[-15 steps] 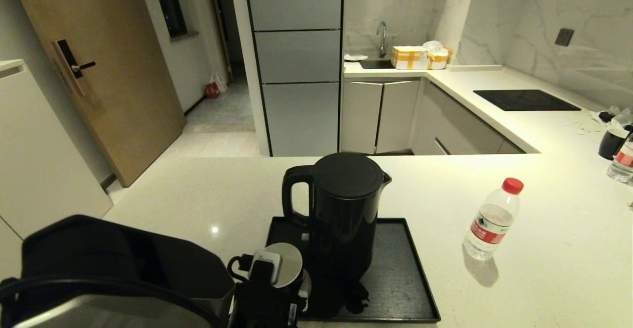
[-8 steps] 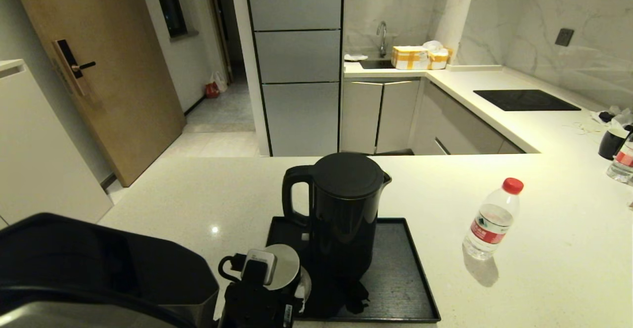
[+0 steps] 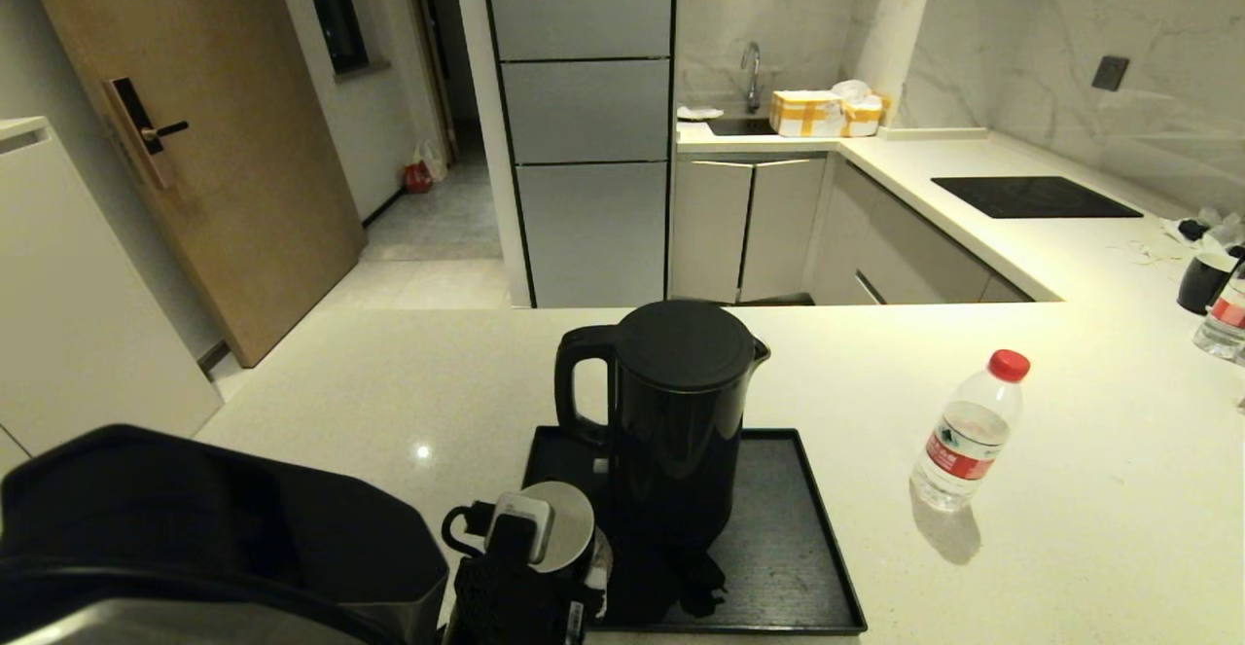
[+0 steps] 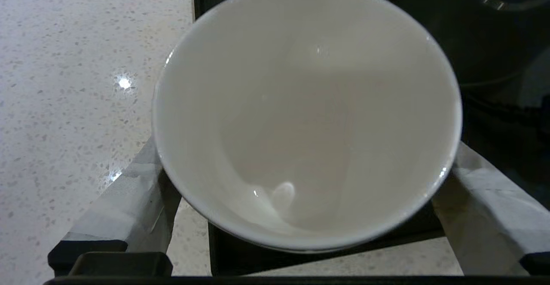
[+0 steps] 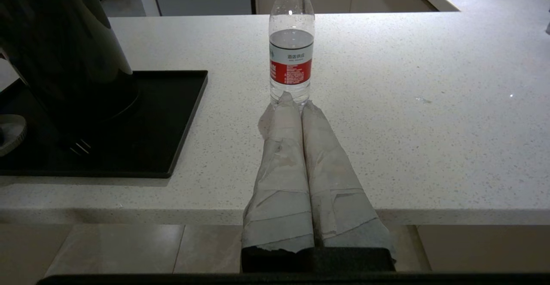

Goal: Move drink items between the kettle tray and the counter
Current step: Return the tea cup to its original position

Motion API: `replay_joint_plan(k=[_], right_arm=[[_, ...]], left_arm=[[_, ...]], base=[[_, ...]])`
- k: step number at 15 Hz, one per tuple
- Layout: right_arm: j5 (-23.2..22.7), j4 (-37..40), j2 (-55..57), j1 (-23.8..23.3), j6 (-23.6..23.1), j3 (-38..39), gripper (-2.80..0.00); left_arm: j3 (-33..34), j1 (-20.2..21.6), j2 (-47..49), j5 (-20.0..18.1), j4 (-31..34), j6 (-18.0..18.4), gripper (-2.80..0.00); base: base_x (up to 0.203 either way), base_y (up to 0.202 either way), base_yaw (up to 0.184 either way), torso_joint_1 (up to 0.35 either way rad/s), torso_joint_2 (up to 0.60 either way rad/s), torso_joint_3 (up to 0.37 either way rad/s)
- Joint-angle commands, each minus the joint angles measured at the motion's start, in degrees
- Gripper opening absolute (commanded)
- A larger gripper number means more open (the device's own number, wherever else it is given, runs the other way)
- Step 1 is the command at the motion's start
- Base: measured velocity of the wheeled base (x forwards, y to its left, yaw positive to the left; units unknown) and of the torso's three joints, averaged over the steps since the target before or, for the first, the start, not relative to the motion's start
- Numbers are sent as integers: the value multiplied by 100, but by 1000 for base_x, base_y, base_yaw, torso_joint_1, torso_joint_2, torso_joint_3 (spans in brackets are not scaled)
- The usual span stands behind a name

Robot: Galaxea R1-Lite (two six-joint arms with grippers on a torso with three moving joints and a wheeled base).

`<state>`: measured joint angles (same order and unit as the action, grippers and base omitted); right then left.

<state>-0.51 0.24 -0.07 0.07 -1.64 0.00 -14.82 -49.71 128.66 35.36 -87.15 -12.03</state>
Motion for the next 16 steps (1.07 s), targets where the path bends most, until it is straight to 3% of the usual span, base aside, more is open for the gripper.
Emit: replay_joint_plan(k=[1, 16], right_arm=[[-2, 2, 7, 1, -3, 0, -280], [-2, 2, 7, 1, -3, 0, -280]], left_arm=[[-3, -30, -8, 23, -51, -1, 0], [6, -127, -166, 190, -51, 34, 0]], base=[[0, 0, 0, 0, 0, 0], [0, 0, 0, 0, 0, 0]])
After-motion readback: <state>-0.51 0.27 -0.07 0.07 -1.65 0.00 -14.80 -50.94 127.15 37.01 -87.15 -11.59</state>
